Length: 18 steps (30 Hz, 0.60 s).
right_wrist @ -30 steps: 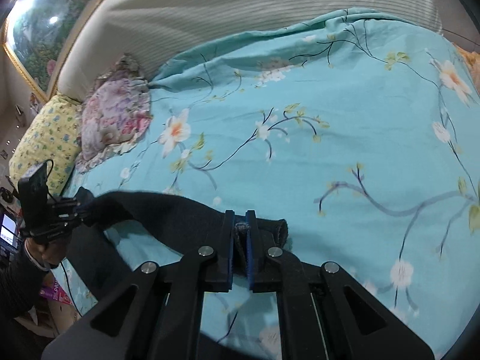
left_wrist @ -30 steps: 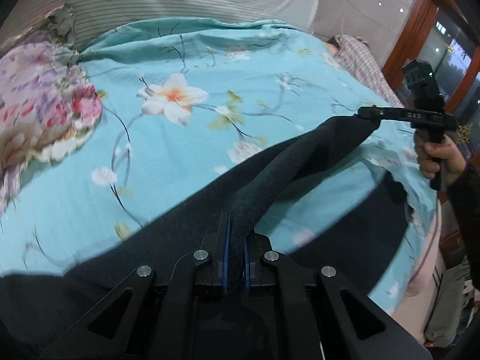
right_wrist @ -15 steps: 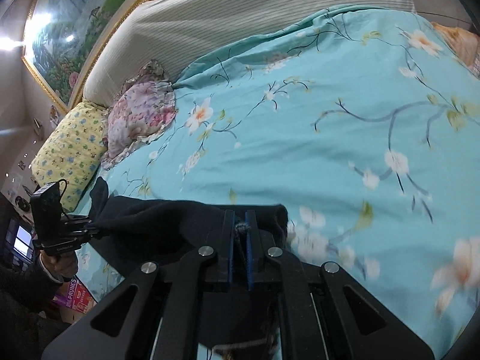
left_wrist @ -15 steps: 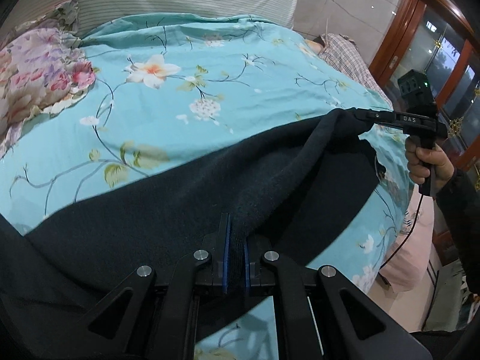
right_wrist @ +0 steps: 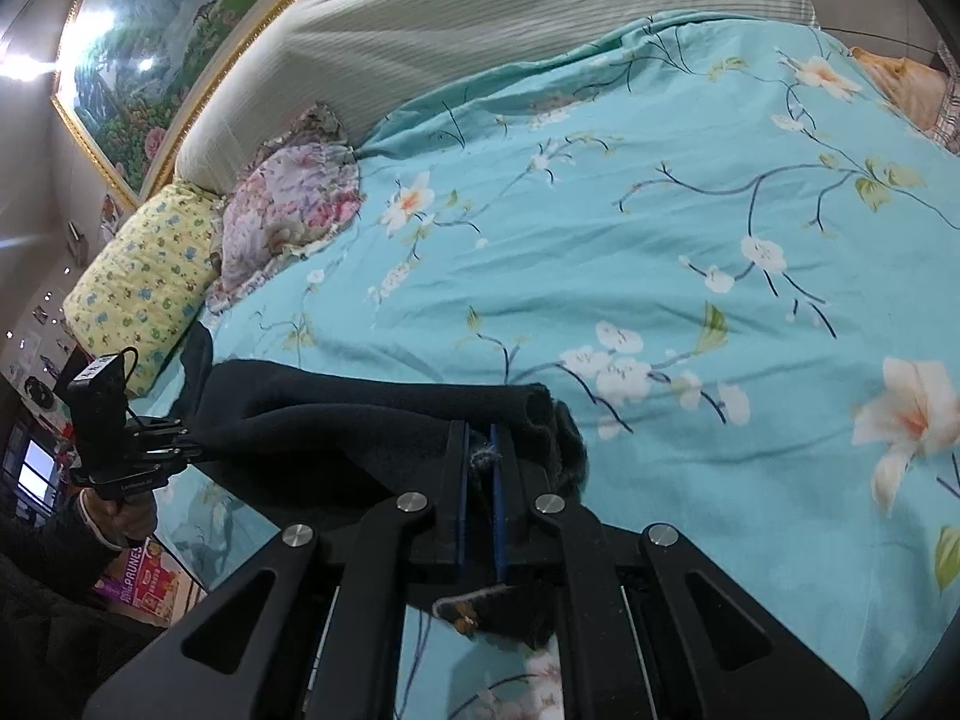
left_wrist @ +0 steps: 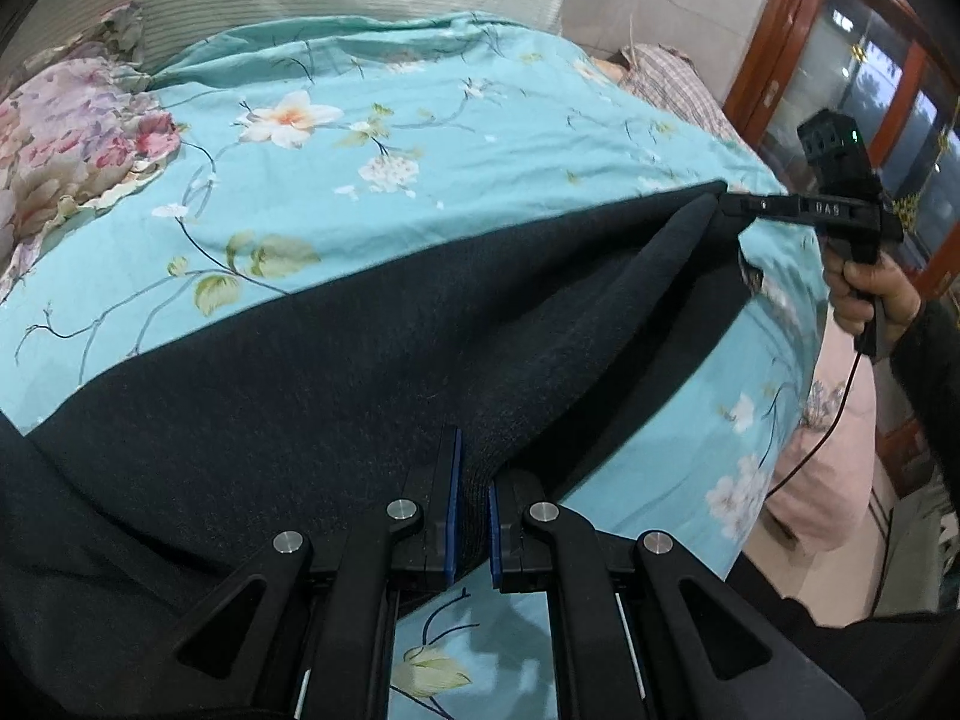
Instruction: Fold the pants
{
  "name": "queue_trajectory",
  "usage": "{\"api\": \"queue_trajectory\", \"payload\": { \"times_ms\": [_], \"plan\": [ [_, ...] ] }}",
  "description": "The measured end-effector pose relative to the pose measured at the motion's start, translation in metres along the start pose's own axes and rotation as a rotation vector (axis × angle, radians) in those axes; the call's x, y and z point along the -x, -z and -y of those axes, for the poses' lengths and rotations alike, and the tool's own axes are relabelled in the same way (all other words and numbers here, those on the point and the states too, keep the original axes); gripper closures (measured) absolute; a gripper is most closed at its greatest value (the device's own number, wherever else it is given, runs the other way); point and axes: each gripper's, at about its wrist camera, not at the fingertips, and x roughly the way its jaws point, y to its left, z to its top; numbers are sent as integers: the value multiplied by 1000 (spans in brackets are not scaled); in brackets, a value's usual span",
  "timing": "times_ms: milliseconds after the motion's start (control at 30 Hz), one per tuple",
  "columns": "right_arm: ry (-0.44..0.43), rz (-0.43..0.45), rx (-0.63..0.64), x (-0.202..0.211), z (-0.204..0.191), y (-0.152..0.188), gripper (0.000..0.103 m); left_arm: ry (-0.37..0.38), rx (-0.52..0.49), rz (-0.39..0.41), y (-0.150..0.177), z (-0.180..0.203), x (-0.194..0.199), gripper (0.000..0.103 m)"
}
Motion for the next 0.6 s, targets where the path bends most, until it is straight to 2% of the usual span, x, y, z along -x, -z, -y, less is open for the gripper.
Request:
{"api": "queue_trajectory", "payload": {
  "times_ms": [167, 233, 267, 300, 333, 367, 433, 600],
  "plan": [
    [34, -43, -7, -5, 4, 9, 96, -2, 4, -35, 8, 1, -13, 94],
    [38, -52, -30, -6, 7, 11, 94, -3, 6, -37, 11, 3, -12, 83],
    [51, -53, -29, -6, 6, 13, 88, 4, 10, -38, 12, 3, -11, 80],
    [63, -51, -32, -4, 4, 13, 85, 17, 21, -38, 14, 3, -10, 72],
    [73, -49, -35, -3, 3, 14, 75, 23, 30, -40, 14, 3, -9, 63],
    [104, -44, -34, 0, 1, 14, 57, 23, 41, -39, 16, 2, -7, 60],
    [153, -34, -28, 4, -2, 16, 43, 21, 60, -34, 20, -1, -3, 59],
    [152, 43, -39, 25, -14, 17, 43, 17, 158, -1, 28, -17, 14, 56]
  ]
}}
